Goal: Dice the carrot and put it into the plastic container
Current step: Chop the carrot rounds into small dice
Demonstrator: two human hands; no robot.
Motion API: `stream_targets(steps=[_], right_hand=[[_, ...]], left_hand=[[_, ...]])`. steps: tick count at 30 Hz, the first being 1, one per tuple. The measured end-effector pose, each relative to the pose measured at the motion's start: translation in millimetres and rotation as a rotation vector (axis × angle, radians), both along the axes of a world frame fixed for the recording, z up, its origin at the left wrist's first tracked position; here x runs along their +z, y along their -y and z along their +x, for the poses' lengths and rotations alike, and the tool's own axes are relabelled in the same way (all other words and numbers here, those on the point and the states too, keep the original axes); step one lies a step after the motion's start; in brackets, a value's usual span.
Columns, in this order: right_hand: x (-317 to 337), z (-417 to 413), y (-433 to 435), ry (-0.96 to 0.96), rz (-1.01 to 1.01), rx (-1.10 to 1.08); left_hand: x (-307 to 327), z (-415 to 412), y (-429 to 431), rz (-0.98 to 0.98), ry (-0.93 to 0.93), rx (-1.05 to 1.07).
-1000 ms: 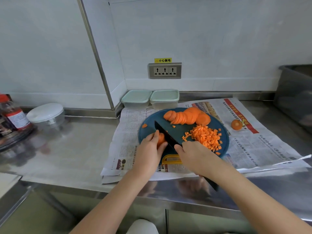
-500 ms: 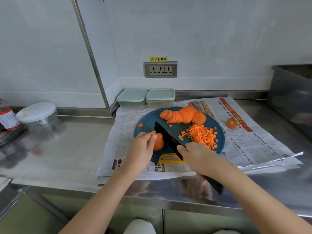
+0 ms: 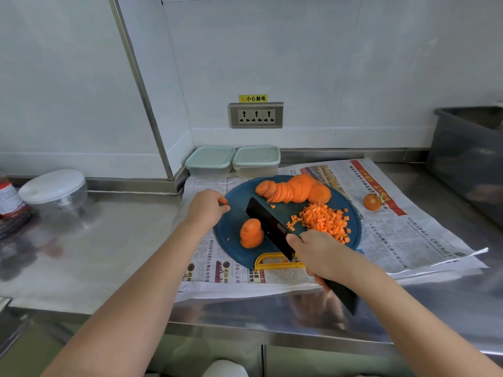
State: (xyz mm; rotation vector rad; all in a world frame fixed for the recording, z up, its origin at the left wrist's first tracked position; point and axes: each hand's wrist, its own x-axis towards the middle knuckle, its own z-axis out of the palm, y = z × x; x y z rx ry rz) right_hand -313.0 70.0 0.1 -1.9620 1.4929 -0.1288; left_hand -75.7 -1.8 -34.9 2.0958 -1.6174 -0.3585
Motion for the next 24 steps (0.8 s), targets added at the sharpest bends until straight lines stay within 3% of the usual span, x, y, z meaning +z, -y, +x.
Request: stream_targets(steps=[5,7,16,21,24], right_hand=[[-2,-2,1,0.022,0.021,-0.033],[-2,-1,2,0.034,0.032,-0.046],[-6,-3,4,0.022,0.038,-0.024],[-8,-5,5,0.084,0.073,-0.071],[-8,-6,5,0.100,0.062,-0.070]], left_hand=[[-4,3,-3,0.027,0.303,-0.083],[-5,6,-5,0.006,0.326,-0.095],[-6,4,-24,-0.136,0.083,-0.130],[5,-27,-42,-0.328,-0.139,-0.105],[3,-44,-51,-0.415,-0.122,-0.122]])
